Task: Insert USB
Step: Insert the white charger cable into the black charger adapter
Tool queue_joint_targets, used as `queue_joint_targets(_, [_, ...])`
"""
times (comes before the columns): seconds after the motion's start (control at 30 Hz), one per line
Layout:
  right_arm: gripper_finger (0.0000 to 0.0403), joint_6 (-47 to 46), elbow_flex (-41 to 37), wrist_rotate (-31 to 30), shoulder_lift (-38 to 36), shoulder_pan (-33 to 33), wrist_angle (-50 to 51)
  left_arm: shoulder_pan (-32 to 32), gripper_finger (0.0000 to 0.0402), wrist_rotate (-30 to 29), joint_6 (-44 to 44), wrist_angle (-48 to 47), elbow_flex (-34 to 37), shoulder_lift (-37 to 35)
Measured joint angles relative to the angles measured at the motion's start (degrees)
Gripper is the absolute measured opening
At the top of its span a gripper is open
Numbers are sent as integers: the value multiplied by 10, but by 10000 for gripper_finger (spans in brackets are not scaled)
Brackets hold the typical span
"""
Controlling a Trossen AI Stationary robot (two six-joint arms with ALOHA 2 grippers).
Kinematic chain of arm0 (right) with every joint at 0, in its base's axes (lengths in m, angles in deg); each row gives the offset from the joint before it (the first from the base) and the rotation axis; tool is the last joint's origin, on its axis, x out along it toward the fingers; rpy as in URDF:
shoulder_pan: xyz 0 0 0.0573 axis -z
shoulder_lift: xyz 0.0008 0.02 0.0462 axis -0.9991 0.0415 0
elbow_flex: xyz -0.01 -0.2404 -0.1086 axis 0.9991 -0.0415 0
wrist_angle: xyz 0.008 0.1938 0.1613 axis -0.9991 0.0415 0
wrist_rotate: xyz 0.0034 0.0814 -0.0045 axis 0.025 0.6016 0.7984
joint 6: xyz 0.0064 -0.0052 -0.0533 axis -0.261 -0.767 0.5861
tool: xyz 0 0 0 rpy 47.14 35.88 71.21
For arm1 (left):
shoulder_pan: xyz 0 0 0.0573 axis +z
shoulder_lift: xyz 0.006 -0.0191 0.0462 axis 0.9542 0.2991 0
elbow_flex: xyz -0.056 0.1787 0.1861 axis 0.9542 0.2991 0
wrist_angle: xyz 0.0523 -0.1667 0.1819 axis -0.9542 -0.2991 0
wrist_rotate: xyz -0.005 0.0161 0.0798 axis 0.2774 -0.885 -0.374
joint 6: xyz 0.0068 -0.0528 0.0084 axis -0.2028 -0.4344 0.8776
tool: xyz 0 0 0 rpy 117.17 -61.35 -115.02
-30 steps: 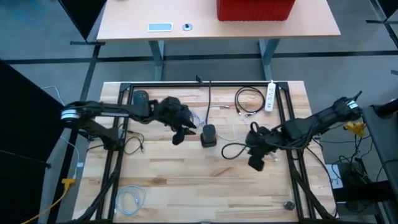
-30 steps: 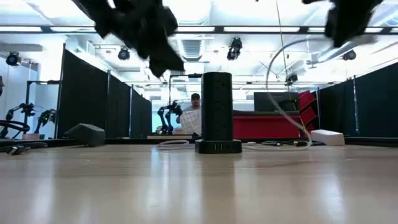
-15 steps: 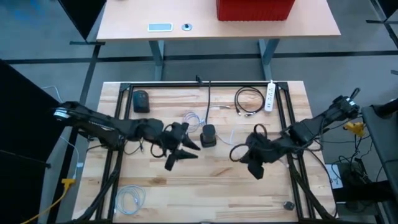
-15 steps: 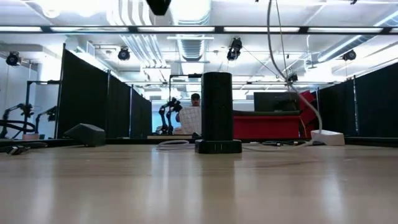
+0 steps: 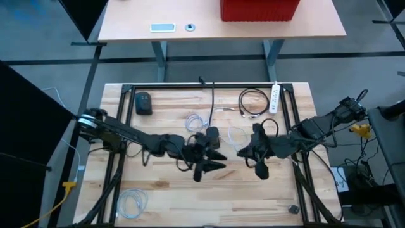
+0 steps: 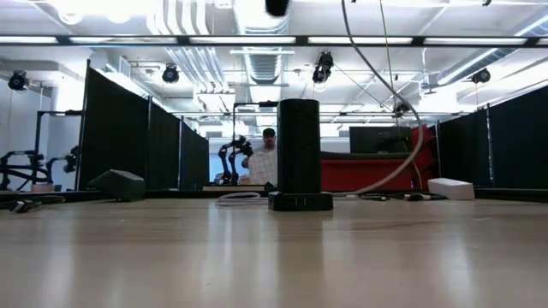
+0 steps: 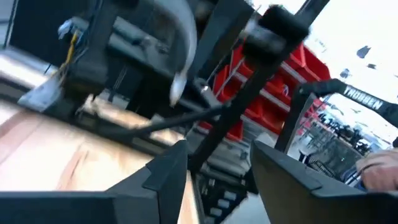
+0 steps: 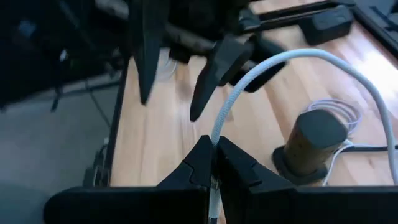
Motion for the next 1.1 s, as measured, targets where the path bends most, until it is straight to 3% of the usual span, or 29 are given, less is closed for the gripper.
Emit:
queue_joint_targets(0.5, [0,78,0,36,0,-14,43,-1,138,-94,70,-144,-182,86])
queue_joint_targets(0.83, [0,78,0,19,0,-13,36,3,152,-118,95,-127,-189,87])
queue_joint_targets(1.1, [38,43,22,29,-2,-13,67,3,92,-121,97,-139,-189,76])
